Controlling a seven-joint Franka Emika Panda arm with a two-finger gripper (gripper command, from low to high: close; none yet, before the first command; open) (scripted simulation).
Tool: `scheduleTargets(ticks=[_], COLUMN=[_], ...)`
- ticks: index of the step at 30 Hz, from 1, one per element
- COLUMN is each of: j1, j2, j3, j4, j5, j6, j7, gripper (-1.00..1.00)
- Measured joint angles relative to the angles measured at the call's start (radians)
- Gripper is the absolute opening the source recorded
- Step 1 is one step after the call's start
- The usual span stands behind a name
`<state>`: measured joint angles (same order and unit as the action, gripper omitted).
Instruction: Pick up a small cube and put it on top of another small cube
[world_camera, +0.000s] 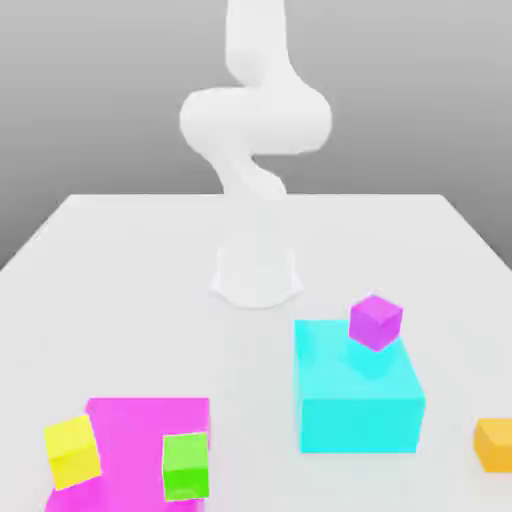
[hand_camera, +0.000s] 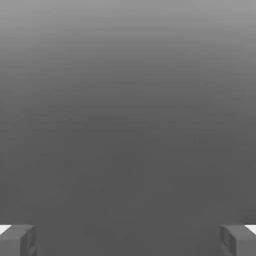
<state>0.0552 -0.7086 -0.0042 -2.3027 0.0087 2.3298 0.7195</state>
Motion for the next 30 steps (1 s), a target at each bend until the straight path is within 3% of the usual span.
scheduleTargets(ticks=[17,30], j1=[0.293,0.445], j2=[0.623,1.096], j3=[0.070,0.130], j4=[-0.018,-0.018], j5=[0.049,-0.121], j6=[0.203,0.379], j7=[-0.541,-0.760], gripper=[0.00,0.00])
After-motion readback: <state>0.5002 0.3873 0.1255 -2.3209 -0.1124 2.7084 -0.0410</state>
